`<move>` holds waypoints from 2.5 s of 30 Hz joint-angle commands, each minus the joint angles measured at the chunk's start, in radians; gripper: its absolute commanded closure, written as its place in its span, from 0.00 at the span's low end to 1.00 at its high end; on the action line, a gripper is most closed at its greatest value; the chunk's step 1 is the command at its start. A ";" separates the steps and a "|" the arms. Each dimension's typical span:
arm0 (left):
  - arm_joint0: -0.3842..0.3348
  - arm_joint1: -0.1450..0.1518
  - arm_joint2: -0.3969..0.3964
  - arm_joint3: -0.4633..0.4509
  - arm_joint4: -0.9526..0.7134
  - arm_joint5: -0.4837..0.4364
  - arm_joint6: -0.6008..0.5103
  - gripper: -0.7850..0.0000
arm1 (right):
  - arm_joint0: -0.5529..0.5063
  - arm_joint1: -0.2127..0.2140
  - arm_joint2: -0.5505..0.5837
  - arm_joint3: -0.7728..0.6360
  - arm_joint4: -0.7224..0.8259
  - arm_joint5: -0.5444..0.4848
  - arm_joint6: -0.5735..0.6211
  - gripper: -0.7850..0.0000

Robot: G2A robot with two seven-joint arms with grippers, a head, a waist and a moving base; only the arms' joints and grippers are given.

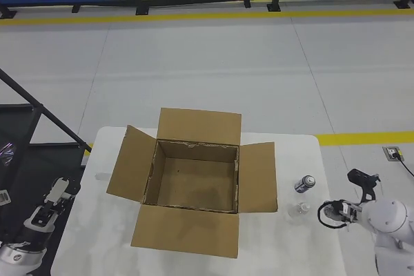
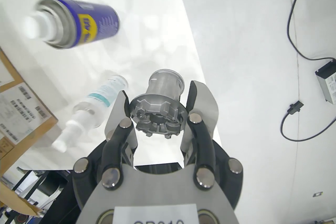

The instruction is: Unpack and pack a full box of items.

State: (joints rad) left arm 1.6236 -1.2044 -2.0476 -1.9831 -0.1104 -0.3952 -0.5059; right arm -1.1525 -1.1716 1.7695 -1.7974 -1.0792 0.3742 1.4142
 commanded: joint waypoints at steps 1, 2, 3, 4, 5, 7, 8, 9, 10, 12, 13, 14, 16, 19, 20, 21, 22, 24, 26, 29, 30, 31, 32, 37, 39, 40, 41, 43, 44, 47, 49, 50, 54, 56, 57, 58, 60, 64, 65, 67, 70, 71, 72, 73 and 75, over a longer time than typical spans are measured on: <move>0.000 0.000 0.000 0.000 0.000 0.000 0.000 0.00 | -0.018 0.003 0.026 -0.135 -0.007 0.022 0.010 1.00; 0.000 0.000 0.000 0.000 0.000 0.000 0.000 0.00 | -0.024 0.003 0.034 -0.185 -0.005 0.025 0.006 1.00; 0.000 0.000 0.000 0.000 0.000 0.000 0.000 0.00 | -0.027 0.003 0.040 -0.232 -0.006 0.031 0.000 1.00; 0.000 0.000 0.000 0.000 0.000 0.000 0.000 0.00 | -0.028 0.002 0.041 -0.275 0.001 0.038 -0.006 1.00; 0.000 0.000 0.000 0.000 0.000 0.000 0.000 0.00 | -0.024 0.001 0.039 -0.313 0.010 0.045 -0.013 1.00; 0.000 0.000 0.000 0.000 0.000 0.000 0.000 0.00 | -0.002 -0.001 0.017 -0.377 0.003 0.052 -0.020 1.00; 0.000 0.000 0.000 0.000 0.000 0.000 0.000 0.00 | 0.020 -0.002 -0.004 -0.407 0.002 0.055 -0.023 1.00; 0.000 0.000 0.000 0.000 0.000 0.000 0.000 0.00 | 0.044 -0.004 -0.037 -0.431 0.010 0.048 -0.016 1.00; 0.000 0.000 0.000 0.000 0.000 0.000 0.000 0.00 | 0.071 -0.004 -0.075 -0.446 -0.012 0.042 -0.010 1.00; 0.000 0.000 0.000 0.000 0.000 0.000 0.000 0.00 | 0.134 -0.010 -0.180 -0.463 -0.034 0.033 -0.001 1.00; 0.000 0.000 0.000 0.000 0.000 0.000 0.000 0.00 | 0.170 -0.014 -0.241 -0.456 -0.044 0.026 0.006 1.00; 0.000 0.000 0.000 0.000 0.000 0.000 0.000 0.00 | 0.210 -0.019 -0.306 -0.440 -0.076 0.023 0.009 1.00; 0.000 0.000 0.000 0.000 0.000 0.000 0.000 0.00 | 0.297 -0.036 -0.451 -0.385 -0.110 0.021 0.010 1.00; 0.000 0.000 0.000 0.000 0.000 0.000 0.000 0.00 | 0.445 -0.079 -0.661 -0.239 -0.130 0.036 -0.004 1.00; 0.000 0.000 0.000 0.000 0.000 0.000 0.000 0.00 | 0.496 -0.097 -0.723 -0.177 -0.117 0.042 -0.010 1.00; 0.000 0.000 0.000 0.000 0.000 0.000 0.000 0.00 | 0.547 -0.117 -0.782 -0.115 -0.107 0.051 -0.019 1.00; 0.000 0.000 0.000 0.000 0.000 0.000 0.000 0.00 | 0.589 -0.139 -0.840 -0.055 -0.081 0.058 -0.026 1.00; 0.000 0.000 0.000 0.000 0.000 0.000 0.000 0.00 | 0.668 -0.183 -0.945 0.065 -0.050 0.077 -0.045 1.00; 0.000 0.000 0.000 0.000 0.000 0.000 0.000 0.00 | 0.737 -0.230 -1.042 0.182 -0.025 0.093 -0.061 1.00; 0.000 0.000 0.000 0.000 0.000 0.000 0.000 0.00 | 0.818 -0.304 -1.154 0.356 0.021 0.120 -0.088 1.00; 0.000 0.000 0.000 0.000 0.000 0.000 0.000 0.00 | 0.844 -0.329 -1.181 0.415 0.051 0.124 -0.092 1.00; 0.000 0.000 0.000 0.000 0.000 0.000 0.000 0.00 | 0.870 -0.354 -1.207 0.475 0.072 0.130 -0.098 1.00; 0.000 0.000 0.000 0.000 0.000 0.000 0.000 0.00 | 0.896 -0.379 -1.231 0.539 0.088 0.138 -0.106 1.00; 0.000 0.000 0.000 0.000 0.000 0.000 0.000 0.00 | 0.988 -0.503 -1.317 0.836 0.216 0.153 -0.121 1.00; 0.000 0.000 0.000 0.000 0.000 0.000 0.000 0.00 | 1.011 -0.547 -1.341 0.931 0.262 0.146 -0.115 1.00; 0.000 0.000 0.000 0.000 0.000 0.000 0.000 0.00 | 1.018 -0.568 -1.351 0.972 0.283 0.146 -0.115 1.00; 0.000 0.000 0.000 0.000 0.000 0.000 0.000 0.00 | 1.024 -0.588 -1.359 1.010 0.299 0.141 -0.123 1.00; 0.000 0.000 0.000 0.000 0.000 0.000 0.000 0.00 | 1.036 -0.623 -1.369 1.073 0.324 0.126 -0.157 1.00; 0.000 0.000 0.000 0.000 0.000 0.000 0.000 0.00 | 1.040 -0.637 -1.365 1.096 0.344 0.117 -0.176 1.00; 0.000 0.000 0.000 0.000 0.000 0.000 0.000 0.00 | 1.049 -0.653 -1.362 1.121 0.361 0.106 -0.198 1.00; 0.000 0.000 0.000 0.000 0.000 0.000 0.000 0.00 | 1.049 -0.653 -1.362 1.121 0.361 0.106 -0.198 1.00; 0.000 0.000 0.000 0.000 0.000 0.000 0.000 0.00 | 1.049 -0.653 -1.362 1.121 0.361 0.106 -0.198 1.00; 0.000 0.000 0.000 0.000 0.000 0.000 0.000 0.00 | 1.049 -0.653 -1.362 1.121 0.361 0.106 -0.198 1.00; 0.000 0.000 0.000 0.000 0.000 0.000 0.000 0.00 | 1.049 -0.653 -1.362 1.121 0.361 0.106 -0.198 1.00; 0.000 0.000 0.000 0.000 0.000 0.000 0.000 0.00 | 1.049 -0.653 -1.362 1.121 0.361 0.106 -0.198 1.00; 0.000 0.000 0.000 0.000 0.000 0.000 0.000 0.00 | 1.049 -0.653 -1.362 1.121 0.361 0.106 -0.198 1.00; 0.000 0.000 0.000 0.000 0.000 0.000 0.000 0.00 | 1.049 -0.653 -1.362 1.121 0.361 0.106 -0.198 1.00; 0.000 0.000 0.000 0.000 0.000 0.000 0.000 0.00 | 1.021 -0.648 -1.331 1.141 0.393 0.073 -0.268 1.00; 0.000 0.000 0.000 0.000 0.000 0.000 0.000 0.00 | 1.014 -0.647 -1.317 1.156 0.403 0.070 -0.297 1.00; 0.000 0.000 0.000 0.000 0.000 0.000 0.000 0.00 | 1.001 -0.646 -1.295 1.180 0.423 0.055 -0.349 1.00; 0.000 0.000 0.000 0.000 0.000 0.000 0.000 0.00 | 0.984 -0.643 -1.258 1.247 0.458 0.027 -0.425 1.00; 0.000 0.000 0.000 0.000 0.000 0.000 0.000 0.00 | 0.978 -0.644 -1.246 1.261 0.476 0.006 -0.448 1.00; 0.000 0.000 0.000 0.000 0.000 0.000 0.000 0.00 | 0.971 -0.643 -1.236 1.285 0.491 -0.027 -0.468 1.00; 0.000 0.000 0.000 0.000 0.000 0.000 0.000 0.00 | 0.970 -0.643 -1.227 1.316 0.498 -0.036 -0.485 1.00; 0.000 0.000 0.000 0.000 0.000 0.000 0.000 0.00 | 0.964 -0.645 -1.215 1.353 0.515 -0.079 -0.511 1.00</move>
State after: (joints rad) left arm 1.6236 -1.2044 -2.0476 -1.9831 -0.1104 -0.3952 -0.5059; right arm -0.1858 -1.8154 0.5480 -0.4707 -0.5728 0.3234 0.9185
